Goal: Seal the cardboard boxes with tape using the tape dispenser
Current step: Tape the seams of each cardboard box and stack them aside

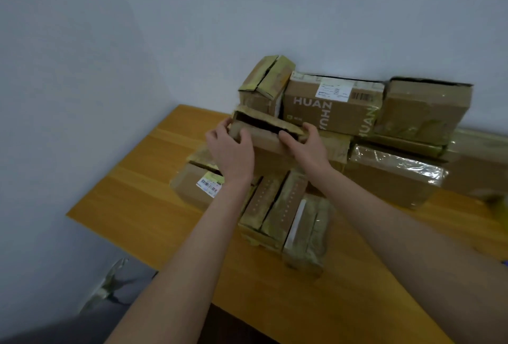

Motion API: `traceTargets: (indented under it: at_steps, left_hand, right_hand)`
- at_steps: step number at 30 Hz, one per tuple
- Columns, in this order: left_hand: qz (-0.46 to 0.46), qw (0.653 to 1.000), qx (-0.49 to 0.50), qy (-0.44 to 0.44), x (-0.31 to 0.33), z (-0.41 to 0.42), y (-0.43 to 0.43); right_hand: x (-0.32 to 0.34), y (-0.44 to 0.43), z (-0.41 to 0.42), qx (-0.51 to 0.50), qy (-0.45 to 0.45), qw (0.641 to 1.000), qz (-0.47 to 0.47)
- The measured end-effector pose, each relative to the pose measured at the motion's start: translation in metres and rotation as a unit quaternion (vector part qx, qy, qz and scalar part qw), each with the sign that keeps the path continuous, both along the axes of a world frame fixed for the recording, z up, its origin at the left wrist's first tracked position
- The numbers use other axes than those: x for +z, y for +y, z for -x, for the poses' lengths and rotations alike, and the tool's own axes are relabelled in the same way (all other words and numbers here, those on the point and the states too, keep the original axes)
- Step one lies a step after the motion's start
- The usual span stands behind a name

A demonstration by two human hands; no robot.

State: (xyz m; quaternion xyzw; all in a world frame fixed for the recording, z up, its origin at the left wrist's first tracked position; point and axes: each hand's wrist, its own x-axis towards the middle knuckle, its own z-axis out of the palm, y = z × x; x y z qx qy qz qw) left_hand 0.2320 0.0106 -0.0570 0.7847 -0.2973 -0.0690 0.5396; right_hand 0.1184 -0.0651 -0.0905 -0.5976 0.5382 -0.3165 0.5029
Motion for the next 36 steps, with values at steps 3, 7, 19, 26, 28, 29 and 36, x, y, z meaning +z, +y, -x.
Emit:
traceTargets:
  at_steps: [3,7,19,26,28,29,36]
  left_hand:
    - [0.003,0.999,-0.052,-0.002,0.004,0.042,-0.002]
    - [-0.041,0.991,-0.124,0.03,-0.007,0.101,-0.003]
    - [-0.222,0.923,-0.313,-0.028,-0.11,0.236,0.075]
    - [-0.209,0.913,-0.341,-0.082,-0.134,0.248,0.098]
    - [-0.205,0.905,-0.348,-0.132,-0.139,0.249,0.101]
    - [-0.208,0.899,-0.353,-0.155,-0.141,0.249,0.101]
    - [-0.304,0.788,-0.442,-0.302,-0.151,0.245,0.096]
  right_hand:
    - [0.01,0.004,0.047,-0.046,-0.017,0.999,0.017]
    - [0.017,0.017,0.125,-0.081,0.018,0.996,0.021]
    - [-0.072,0.117,0.299,-0.056,0.272,0.958,-0.069]
    - [-0.088,0.148,0.314,0.02,0.283,0.959,-0.005]
    - [-0.09,0.151,0.315,0.048,0.316,0.947,0.02]
    - [-0.09,0.152,0.315,0.06,0.329,0.942,0.026]
    - [-0.093,0.15,0.32,0.13,0.398,0.908,0.001]
